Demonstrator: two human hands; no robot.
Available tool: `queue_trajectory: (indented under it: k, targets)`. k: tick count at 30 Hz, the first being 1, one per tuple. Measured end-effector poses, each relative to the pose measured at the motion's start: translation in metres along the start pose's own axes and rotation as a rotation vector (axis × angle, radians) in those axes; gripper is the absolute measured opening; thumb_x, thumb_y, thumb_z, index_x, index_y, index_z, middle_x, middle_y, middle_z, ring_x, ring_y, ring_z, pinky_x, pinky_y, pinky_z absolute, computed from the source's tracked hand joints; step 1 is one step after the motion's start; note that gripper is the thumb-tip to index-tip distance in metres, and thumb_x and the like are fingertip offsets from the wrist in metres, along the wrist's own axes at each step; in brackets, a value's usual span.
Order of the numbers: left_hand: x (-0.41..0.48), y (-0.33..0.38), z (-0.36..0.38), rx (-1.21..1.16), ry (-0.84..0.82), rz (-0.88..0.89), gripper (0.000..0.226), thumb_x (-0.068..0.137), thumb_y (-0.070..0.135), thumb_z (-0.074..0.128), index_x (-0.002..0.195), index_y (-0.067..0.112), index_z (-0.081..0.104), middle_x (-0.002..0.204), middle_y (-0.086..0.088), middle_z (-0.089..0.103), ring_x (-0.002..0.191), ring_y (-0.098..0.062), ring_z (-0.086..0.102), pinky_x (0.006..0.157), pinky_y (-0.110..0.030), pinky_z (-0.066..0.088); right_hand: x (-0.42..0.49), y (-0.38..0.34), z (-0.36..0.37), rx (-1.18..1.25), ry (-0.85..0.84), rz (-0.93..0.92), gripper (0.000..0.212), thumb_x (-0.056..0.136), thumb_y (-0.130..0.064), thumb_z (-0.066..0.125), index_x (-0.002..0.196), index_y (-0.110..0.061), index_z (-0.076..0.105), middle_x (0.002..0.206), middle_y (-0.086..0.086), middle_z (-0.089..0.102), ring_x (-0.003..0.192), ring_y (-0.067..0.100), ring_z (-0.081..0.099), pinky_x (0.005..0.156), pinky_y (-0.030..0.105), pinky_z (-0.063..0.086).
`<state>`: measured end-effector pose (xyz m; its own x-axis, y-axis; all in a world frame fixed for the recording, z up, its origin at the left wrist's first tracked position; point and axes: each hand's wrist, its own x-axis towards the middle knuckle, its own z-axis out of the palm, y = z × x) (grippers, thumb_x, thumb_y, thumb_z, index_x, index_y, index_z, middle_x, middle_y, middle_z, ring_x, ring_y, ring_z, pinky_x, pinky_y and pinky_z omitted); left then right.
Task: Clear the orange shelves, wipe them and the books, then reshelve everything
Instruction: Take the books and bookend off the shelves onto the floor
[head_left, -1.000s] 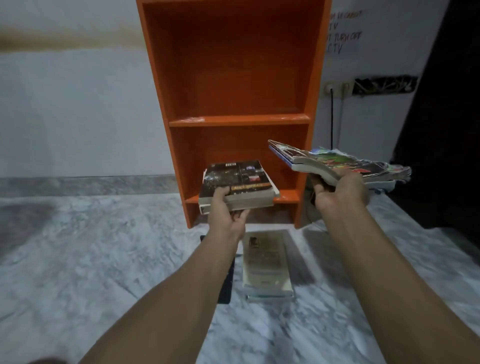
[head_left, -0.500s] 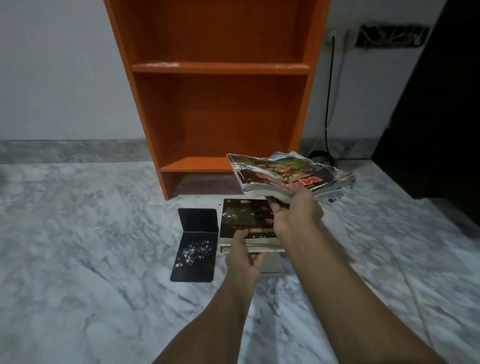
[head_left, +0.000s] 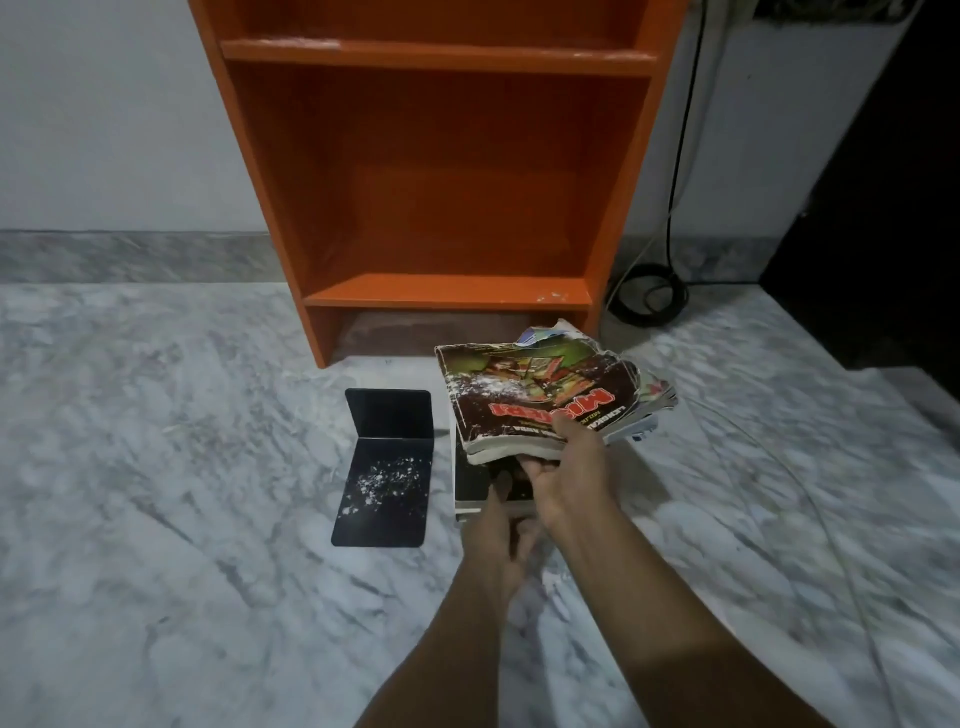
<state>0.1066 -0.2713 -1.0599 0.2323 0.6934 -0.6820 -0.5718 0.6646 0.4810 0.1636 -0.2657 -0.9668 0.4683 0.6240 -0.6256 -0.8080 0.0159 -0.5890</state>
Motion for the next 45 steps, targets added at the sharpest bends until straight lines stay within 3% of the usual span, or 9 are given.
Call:
queue_trajectory:
  k: [7,11,14,17,22,26,32,37,45]
  targets:
    - [-0.001,0.011,-0.027,0.504,-0.1,-0.024,0.008,0.092,-0.005,0.057,0.093,0.001,0.063,0.071,-0.009,0.065,0.064,-0.016,0.059,0.059,-0.028,0.052,0.006,0.039,-0.021,-0.134,0.115,-0.001,0.046,0.089,-0.014,0.069,0.127,0.004,0.048,0.112,0.011,0.056,0.091,0.025,0.056,0.086,0.04,0.054]
    - [0.004,0.006,-0.063,0.652,0.084,-0.077,0.016,0.092,-0.01,0.053,0.089,0.004,0.062,0.081,-0.01,0.064,0.067,-0.017,0.063,0.064,-0.027,0.056,0.005,0.047,-0.033,-0.272,0.198,-0.007,0.065,0.092,-0.03,0.065,0.139,0.003,0.036,0.119,0.013,0.049,0.094,0.026,0.052,0.086,0.038,0.054]
    - [0.009,0.016,-0.08,0.676,0.258,-0.027,0.021,0.098,-0.002,0.045,0.1,0.012,0.062,0.094,-0.008,0.065,0.08,-0.017,0.066,0.066,-0.022,0.05,0.004,0.054,-0.048,-0.484,0.176,0.072,0.056,0.089,-0.044,0.064,0.116,0.002,0.049,0.109,0.017,0.062,0.088,0.034,0.066,0.07,0.044,0.06]
    - [-0.003,0.024,-0.087,1.331,0.361,0.156,0.028,0.098,0.014,0.048,0.123,0.021,0.06,0.119,-0.001,0.063,0.112,-0.018,0.059,0.08,-0.024,0.039,0.004,0.054,-0.061,-0.699,0.132,0.049,0.055,0.081,-0.059,0.063,0.083,-0.005,0.053,0.078,0.019,0.069,0.058,0.025,0.061,0.05,0.033,0.05]
    - [-0.006,0.035,-0.079,0.737,0.394,0.236,0.03,0.096,0.009,0.048,0.12,-0.004,0.063,0.115,-0.019,0.068,0.101,-0.032,0.067,0.091,-0.035,0.054,-0.012,0.04,-0.073,-1.285,0.387,-0.286,0.072,0.095,-0.063,0.034,0.107,0.001,0.063,0.11,0.022,0.066,0.099,0.037,0.063,0.08,0.041,0.049]
    - [-0.024,0.061,-0.054,0.858,0.544,0.451,0.031,0.097,0.013,0.044,0.101,-0.005,0.07,0.101,-0.021,0.069,0.096,-0.038,0.065,0.08,-0.036,0.052,-0.02,0.022,-0.068,-1.332,0.331,-0.547,0.047,0.102,-0.043,0.035,0.084,-0.006,0.059,0.085,0.015,0.063,0.089,0.035,0.064,0.07,0.034,0.043]
    - [-0.054,0.144,0.024,1.082,0.504,0.762,0.028,0.1,0.021,0.045,0.091,0.006,0.066,0.081,-0.008,0.061,0.071,-0.021,0.053,0.066,-0.029,0.04,-0.014,-0.025,0.015,-1.4,0.069,-0.843,0.009,0.098,-0.026,0.047,0.104,-0.022,0.051,0.088,0.005,0.065,0.077,0.026,0.063,0.068,0.033,0.049]
    - [-0.079,0.249,0.095,1.249,0.432,1.079,0.031,0.101,0.031,0.044,0.107,0.008,0.065,0.095,-0.009,0.067,0.085,-0.026,0.062,0.077,-0.034,0.048,-0.023,-0.078,0.116,-1.443,-0.157,-1.165,0.031,0.098,-0.026,0.05,0.129,-0.02,0.051,0.116,0.003,0.063,0.099,0.025,0.06,0.081,0.037,0.051]
    - [-0.252,0.466,0.224,1.316,0.504,1.294,0.037,0.102,0.034,0.039,0.122,0.012,0.06,0.116,-0.009,0.067,0.106,-0.033,0.064,0.094,-0.044,0.051,-0.151,-0.19,0.35,-1.59,-0.31,-1.168,0.054,0.096,-0.041,0.042,0.148,-0.031,0.031,0.155,0.005,0.033,0.144,0.028,0.027,0.116,0.044,0.026]
